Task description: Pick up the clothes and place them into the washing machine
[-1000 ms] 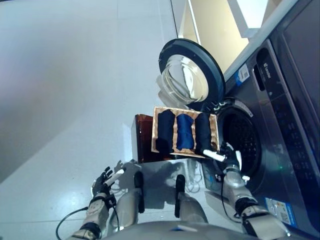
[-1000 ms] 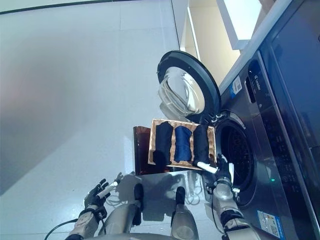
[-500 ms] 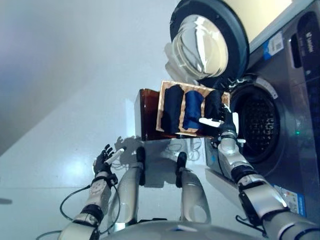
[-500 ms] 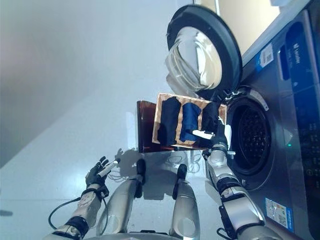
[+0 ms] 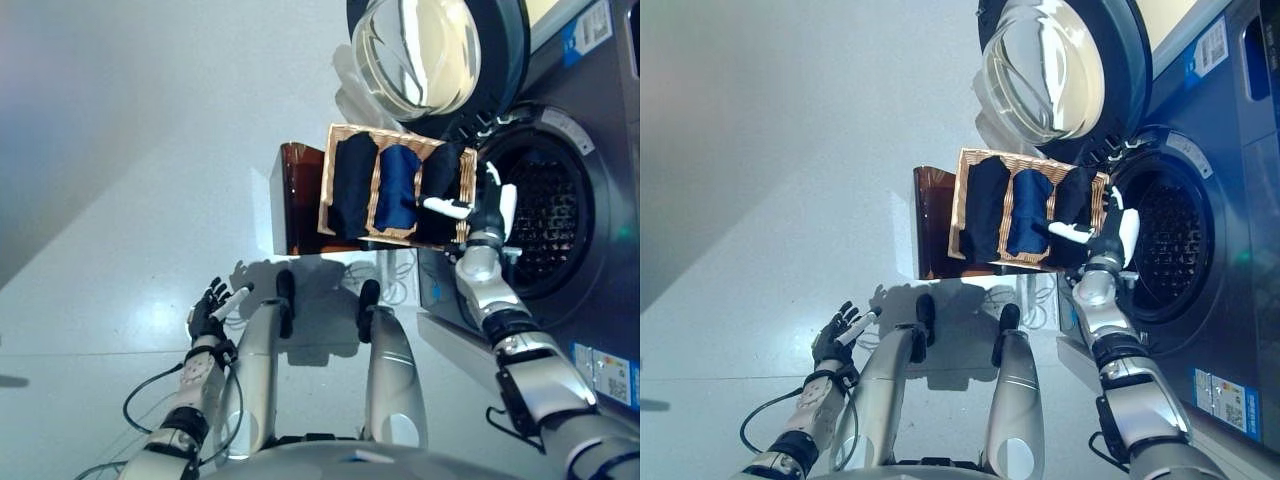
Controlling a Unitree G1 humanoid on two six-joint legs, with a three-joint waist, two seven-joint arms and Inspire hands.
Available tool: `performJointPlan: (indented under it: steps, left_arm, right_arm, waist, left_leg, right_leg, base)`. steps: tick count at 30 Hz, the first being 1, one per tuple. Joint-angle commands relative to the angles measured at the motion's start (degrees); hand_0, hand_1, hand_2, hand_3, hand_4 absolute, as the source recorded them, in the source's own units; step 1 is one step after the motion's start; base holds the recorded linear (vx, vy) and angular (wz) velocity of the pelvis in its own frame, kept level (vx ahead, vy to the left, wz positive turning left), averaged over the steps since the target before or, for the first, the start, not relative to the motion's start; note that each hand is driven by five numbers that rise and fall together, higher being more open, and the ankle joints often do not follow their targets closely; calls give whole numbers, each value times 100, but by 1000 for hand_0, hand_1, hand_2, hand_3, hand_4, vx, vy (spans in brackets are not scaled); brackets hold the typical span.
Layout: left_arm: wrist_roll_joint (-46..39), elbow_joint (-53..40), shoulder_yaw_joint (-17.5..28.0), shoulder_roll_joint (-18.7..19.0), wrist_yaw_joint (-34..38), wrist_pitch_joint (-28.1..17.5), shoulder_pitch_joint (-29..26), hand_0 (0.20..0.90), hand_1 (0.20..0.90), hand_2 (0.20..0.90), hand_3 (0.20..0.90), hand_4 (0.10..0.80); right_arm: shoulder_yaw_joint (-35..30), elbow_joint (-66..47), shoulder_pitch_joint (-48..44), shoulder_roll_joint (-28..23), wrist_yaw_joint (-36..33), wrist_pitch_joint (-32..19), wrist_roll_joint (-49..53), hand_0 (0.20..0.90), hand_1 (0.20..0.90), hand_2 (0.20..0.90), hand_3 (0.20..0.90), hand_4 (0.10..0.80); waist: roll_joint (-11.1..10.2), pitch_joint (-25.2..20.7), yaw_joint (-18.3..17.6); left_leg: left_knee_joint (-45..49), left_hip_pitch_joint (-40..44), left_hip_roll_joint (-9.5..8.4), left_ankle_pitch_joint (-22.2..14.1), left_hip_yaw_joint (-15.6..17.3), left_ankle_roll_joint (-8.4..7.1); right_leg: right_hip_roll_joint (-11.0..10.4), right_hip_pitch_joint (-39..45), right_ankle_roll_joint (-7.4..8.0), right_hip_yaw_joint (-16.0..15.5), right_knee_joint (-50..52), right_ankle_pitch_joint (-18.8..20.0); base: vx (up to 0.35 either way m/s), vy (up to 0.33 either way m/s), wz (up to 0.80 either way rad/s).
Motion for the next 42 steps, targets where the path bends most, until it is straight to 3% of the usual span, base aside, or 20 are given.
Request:
performJointPlan:
  steps: [1, 6, 16, 17, 24, 33, 42]
  left_arm:
    - [-102, -39, -161, 88, 60, -235, 297, 900, 900, 900, 900, 800]
    - [-207, -85, -371, 77, -32, -212, 369, 900, 900, 900, 900, 800]
    - [-219, -568, -649, 208, -169, -230, 508, 900, 900, 900, 900, 800]
    - [-225, -737, -698, 238, -198, -234, 572, 900, 900, 900, 900, 800]
    - [-251, -1272, -738, 359, -277, -235, 789, 900, 900, 900, 900, 800]
    - [-291, -1251, -754, 349, -325, -205, 950, 900, 900, 900, 900, 800]
    - [-316, -1396, -792, 351, -258, -159, 912, 900, 900, 900, 900, 800]
  right_arm:
    - [214, 623, -644, -640, -256, -47, -265, 900, 900, 900, 900, 800]
    - [518, 1914, -1286, -655, -99, 178, -212, 900, 900, 900, 900, 800]
    - [524, 2939, -1696, -1019, 95, 383, -229, 900, 900, 900, 900, 800]
    - [521, 3035, -1702, -1113, 120, 430, -294, 900, 900, 900, 900, 800]
    - [404, 3200, -1668, -1423, 157, 524, -301, 900, 900, 900, 900, 800]
    - [399, 3211, -1687, -1667, 114, 533, -327, 900, 900, 900, 900, 800]
    - [381, 3259, -1729, -1682, 105, 607, -298, 900, 900, 900, 900, 800]
  waist:
    - [89, -434, 26]
    - [241, -452, 181]
    - [580, -558, 524]
    - [646, -578, 583]
    - [772, -620, 704]
    - [831, -651, 750]
    - [924, -631, 734]
  left_leg:
    - [814, -110, 402, -471, -335, -812]
    - [883, -268, 382, -447, -376, -817]
    - [807, -599, 214, -316, -396, -760]
    - [911, -598, 218, -533, -440, -789]
    - [959, -810, 155, -505, -504, -783]
    - [895, -858, 139, -455, -524, -795]
    - [1441, -1206, 121, -673, -568, -760]
  right_leg:
    - [-176, 81, 78, 111, -297, 659]
    - [-184, -98, 42, 86, -113, 590]
    - [-299, -384, 70, 36, -81, 578]
    - [-291, -393, 107, 30, 97, 336]
    - [-367, -601, 110, 8, 305, 245]
    - [-379, -691, 97, 15, 352, 220]
    - [-366, -1056, 31, 112, 963, -59]
  base:
    - [-35, -2, -3]
    - [-28, -5, 0]
    - [-2, 2, 6]
    - [89, -9, 8]
    - [7, -2, 20]
    - [2, 1, 2]
    - [-2, 0, 2]
